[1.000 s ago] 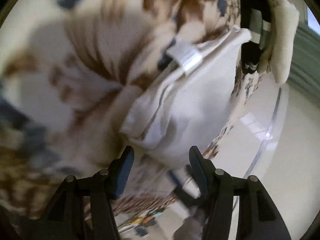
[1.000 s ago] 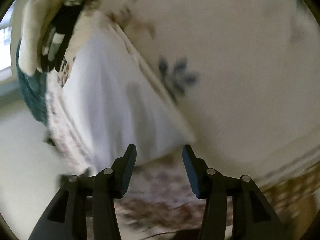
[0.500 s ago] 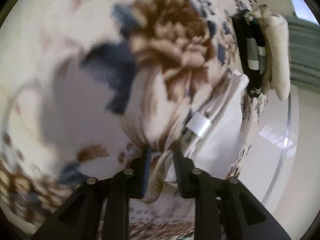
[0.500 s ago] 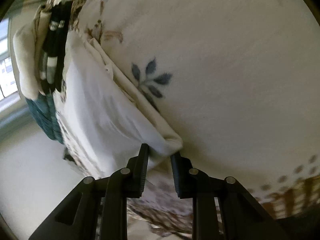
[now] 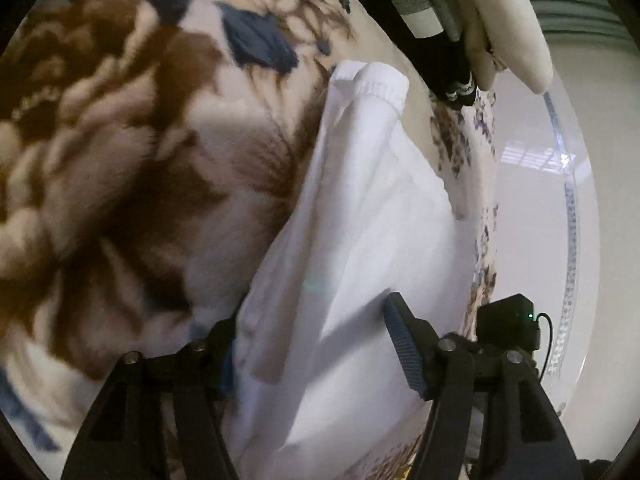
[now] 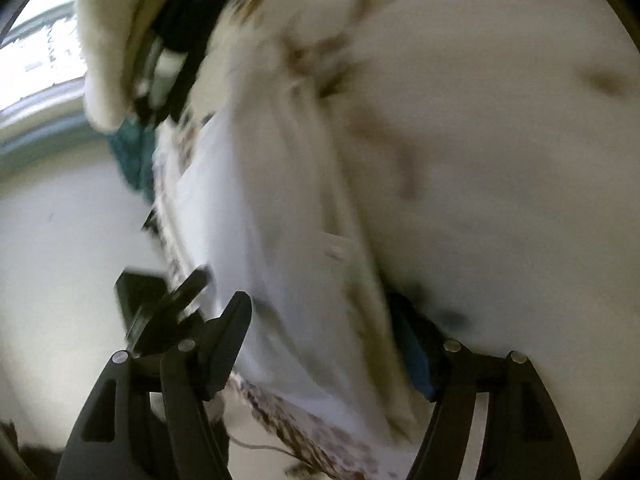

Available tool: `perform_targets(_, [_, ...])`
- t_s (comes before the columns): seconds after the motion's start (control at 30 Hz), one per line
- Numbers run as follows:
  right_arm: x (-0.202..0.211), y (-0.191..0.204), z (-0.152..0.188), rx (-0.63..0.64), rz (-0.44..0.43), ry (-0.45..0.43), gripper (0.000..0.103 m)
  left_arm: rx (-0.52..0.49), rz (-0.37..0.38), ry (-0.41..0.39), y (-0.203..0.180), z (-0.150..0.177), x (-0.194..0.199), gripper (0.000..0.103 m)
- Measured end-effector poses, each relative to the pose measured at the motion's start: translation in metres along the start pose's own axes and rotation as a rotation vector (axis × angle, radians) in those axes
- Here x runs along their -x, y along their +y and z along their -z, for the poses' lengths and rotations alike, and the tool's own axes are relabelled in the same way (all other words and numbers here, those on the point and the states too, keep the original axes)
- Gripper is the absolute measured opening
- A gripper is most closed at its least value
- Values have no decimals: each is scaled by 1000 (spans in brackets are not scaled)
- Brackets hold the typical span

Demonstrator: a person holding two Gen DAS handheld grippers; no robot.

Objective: Fold small clothes

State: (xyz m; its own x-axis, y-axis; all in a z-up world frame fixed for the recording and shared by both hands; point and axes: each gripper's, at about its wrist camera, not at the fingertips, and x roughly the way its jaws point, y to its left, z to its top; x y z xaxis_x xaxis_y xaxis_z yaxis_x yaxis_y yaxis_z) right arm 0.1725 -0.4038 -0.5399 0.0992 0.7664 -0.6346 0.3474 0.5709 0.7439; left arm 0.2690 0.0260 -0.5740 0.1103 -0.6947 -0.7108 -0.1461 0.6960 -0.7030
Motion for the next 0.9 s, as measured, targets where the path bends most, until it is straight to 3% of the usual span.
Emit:
perform_targets(0.07, [-7, 7, -2, 22, -13, 5, 65, -10, 12, -18, -3, 0, 2, 58])
perform_targets(0.1, [-10, 11, -3, 33, -14, 6, 46, -26, 13, -21, -5, 3, 6, 32])
perform_targets(0.13, [-13, 14, -3, 38, -12, 5, 24, -40, 6, -19, -9, 4, 7, 14])
perform_targets(0.2, [-17, 20, -3, 28, -8, -11, 16, -40, 12, -27, -15, 3, 12, 13])
perform_targets(0.4, [12, 60, 11, 60, 15, -64, 12, -52, 34, -51, -45, -3, 45, 12])
perform_targets(0.63, [89, 162, 12, 162, 29, -153, 12, -136, 94, -120, -120, -33, 123, 11])
perform_targets(0.77, [115, 235, -23, 244, 24, -211, 12, -195, 121, -186, -171, -79, 161, 11])
perform_targets(0.9, [127, 301, -89, 328, 13, -265, 12, -227, 145, -272, -213, -141, 187, 11])
